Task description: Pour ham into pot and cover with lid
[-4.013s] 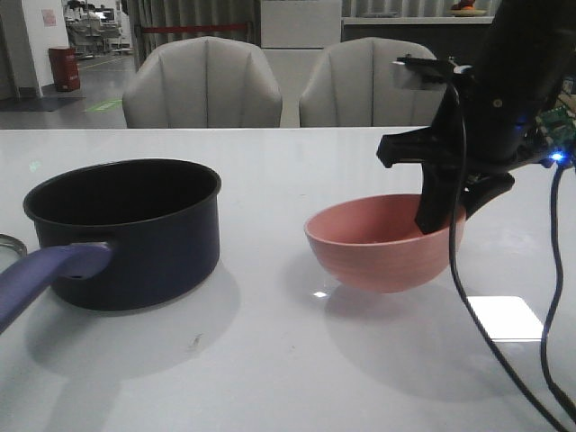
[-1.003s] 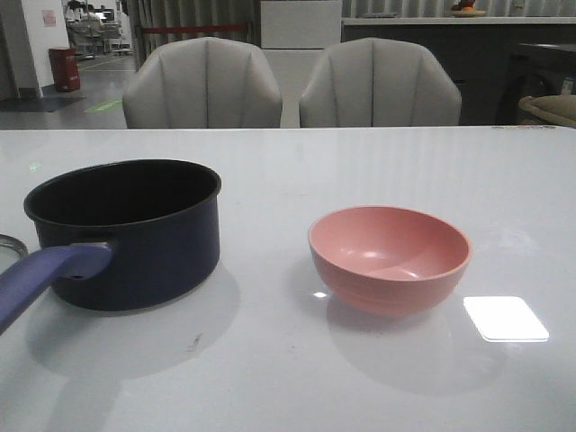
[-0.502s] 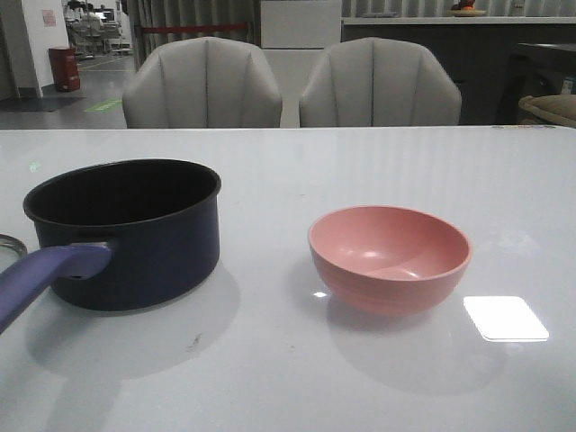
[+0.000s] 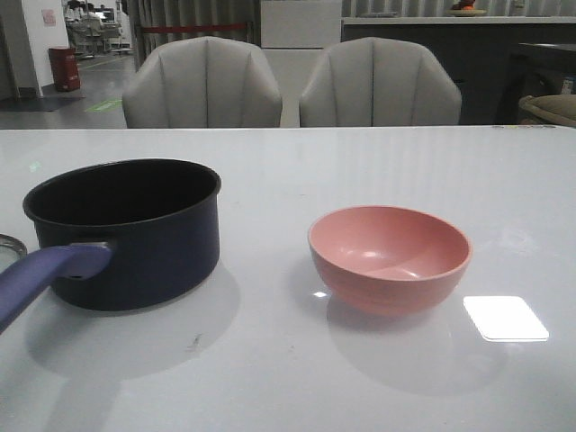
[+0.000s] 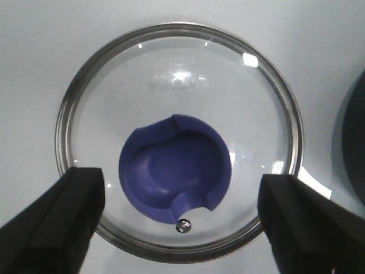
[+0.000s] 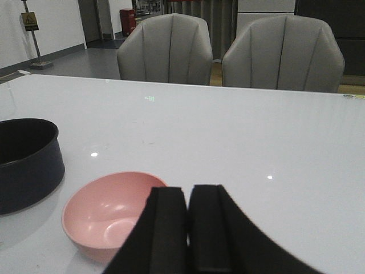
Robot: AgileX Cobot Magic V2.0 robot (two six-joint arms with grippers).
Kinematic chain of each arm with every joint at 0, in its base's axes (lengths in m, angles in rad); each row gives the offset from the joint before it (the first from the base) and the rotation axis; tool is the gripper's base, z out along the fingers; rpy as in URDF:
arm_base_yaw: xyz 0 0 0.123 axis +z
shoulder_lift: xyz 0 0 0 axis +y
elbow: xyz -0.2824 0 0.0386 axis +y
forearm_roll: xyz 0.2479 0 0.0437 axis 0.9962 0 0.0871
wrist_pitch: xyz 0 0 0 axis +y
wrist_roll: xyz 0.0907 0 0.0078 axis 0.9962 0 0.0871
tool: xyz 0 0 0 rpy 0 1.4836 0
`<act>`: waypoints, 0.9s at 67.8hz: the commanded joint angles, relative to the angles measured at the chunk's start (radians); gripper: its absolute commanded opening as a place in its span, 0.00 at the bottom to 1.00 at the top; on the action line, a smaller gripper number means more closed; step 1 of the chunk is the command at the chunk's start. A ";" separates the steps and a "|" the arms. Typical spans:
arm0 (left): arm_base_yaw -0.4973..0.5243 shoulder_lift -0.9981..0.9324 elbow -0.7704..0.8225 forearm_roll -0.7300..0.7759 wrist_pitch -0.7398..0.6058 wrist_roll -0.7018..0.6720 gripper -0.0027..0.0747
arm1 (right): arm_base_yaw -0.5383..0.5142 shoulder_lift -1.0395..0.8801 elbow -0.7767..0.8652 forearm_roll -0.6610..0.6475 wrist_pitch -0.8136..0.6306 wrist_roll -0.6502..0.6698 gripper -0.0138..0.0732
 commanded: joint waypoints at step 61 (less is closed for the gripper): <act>0.029 0.127 -0.139 -0.036 0.084 0.033 0.44 | -0.002 0.007 -0.030 -0.012 -0.078 -0.011 0.33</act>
